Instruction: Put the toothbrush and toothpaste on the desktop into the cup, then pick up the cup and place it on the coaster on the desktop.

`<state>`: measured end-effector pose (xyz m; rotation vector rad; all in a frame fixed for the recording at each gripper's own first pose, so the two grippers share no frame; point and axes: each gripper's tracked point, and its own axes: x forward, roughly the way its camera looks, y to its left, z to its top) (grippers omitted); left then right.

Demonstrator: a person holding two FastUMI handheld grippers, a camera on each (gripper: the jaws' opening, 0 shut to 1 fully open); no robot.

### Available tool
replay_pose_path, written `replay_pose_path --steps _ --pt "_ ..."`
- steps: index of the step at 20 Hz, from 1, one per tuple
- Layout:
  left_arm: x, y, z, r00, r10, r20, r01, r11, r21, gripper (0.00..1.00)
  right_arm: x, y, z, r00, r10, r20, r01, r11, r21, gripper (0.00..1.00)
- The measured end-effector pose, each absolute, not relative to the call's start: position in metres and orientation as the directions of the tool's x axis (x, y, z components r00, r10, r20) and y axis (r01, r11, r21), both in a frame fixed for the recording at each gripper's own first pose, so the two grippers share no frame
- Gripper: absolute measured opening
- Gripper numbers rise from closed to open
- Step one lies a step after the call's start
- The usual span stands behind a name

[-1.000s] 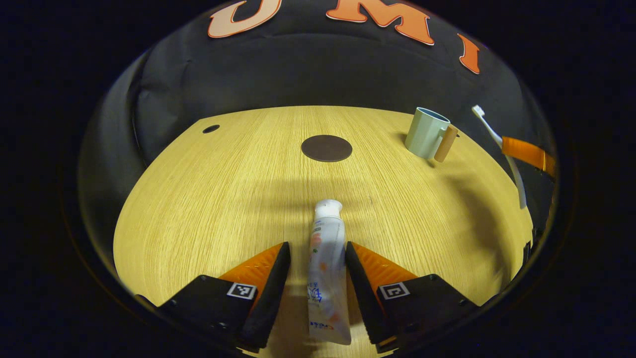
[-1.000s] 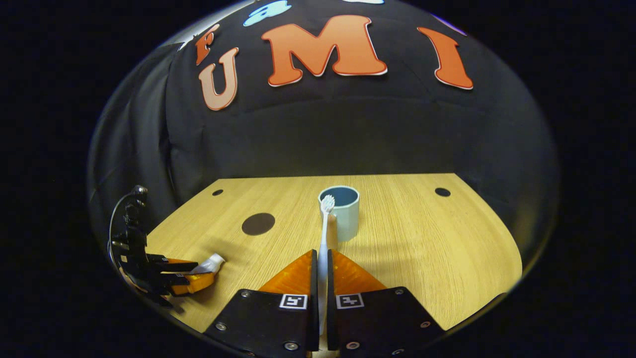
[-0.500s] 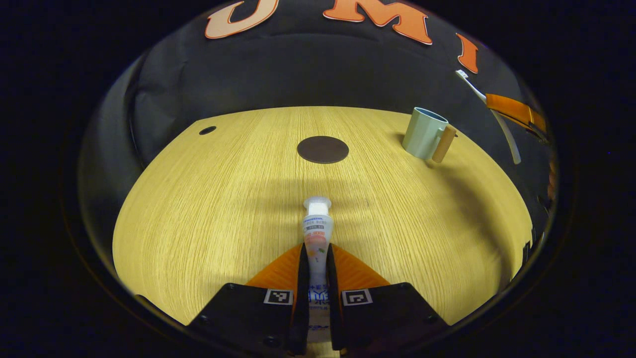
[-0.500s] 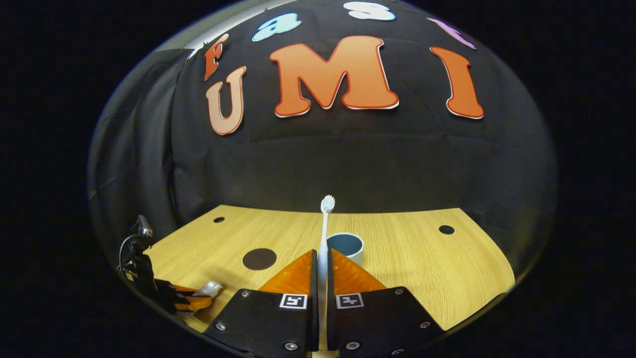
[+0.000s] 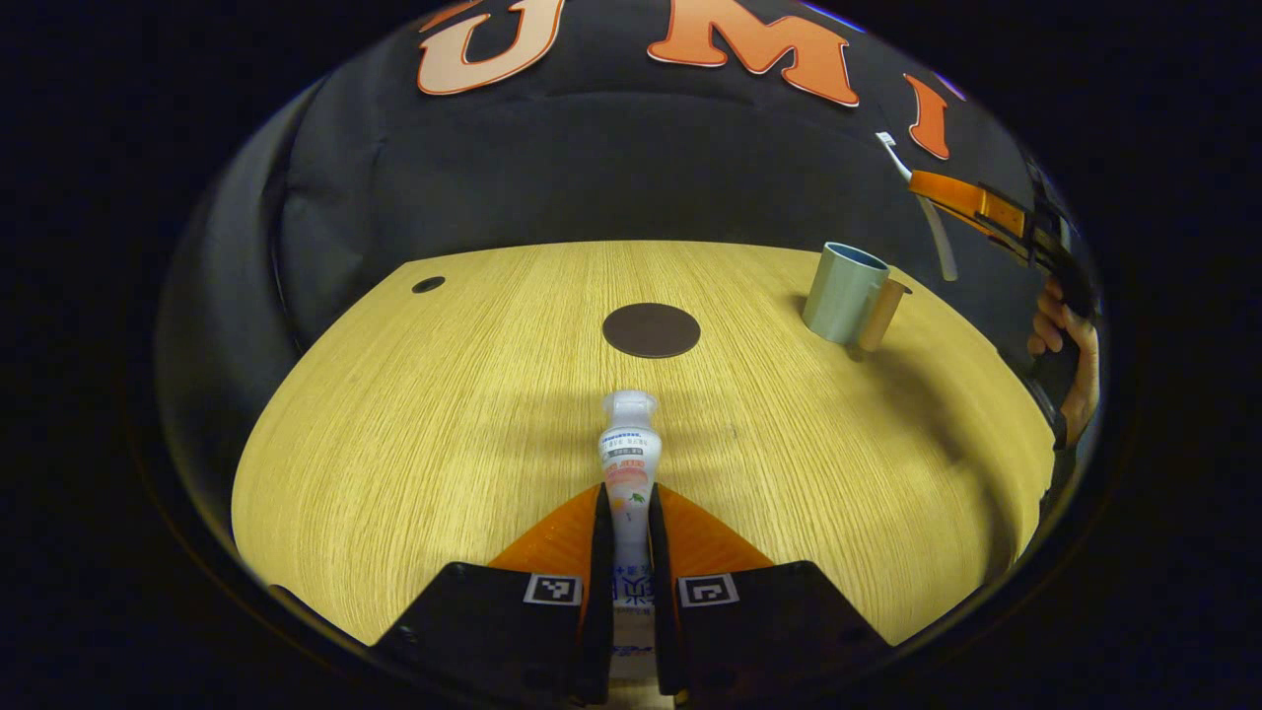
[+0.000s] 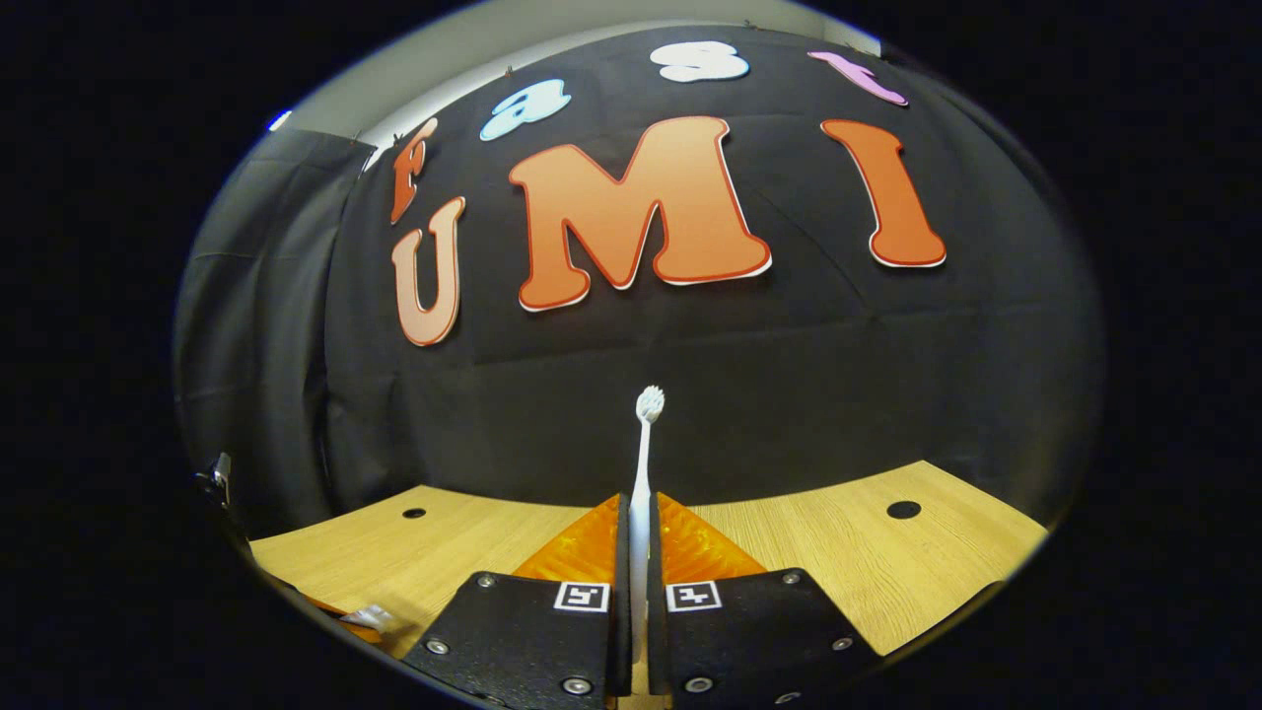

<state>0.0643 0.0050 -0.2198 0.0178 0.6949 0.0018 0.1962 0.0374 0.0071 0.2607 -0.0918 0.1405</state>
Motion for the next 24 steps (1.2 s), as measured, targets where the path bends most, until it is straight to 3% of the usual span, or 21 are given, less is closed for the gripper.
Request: replay_pose_path --steps 8,24 --pt "0.066 0.003 -0.202 0.8 0.02 -0.599 -0.004 1.0 0.027 0.22 0.227 0.03 0.007 0.971 0.1 0.219 -0.151 0.961 0.231 0.07" --pt "0.044 -0.006 -0.175 0.815 0.054 -0.576 -0.049 0.999 0.025 0.22 0.268 0.032 -0.013 0.97 0.111 0.216 -0.16 0.961 0.226 0.07"
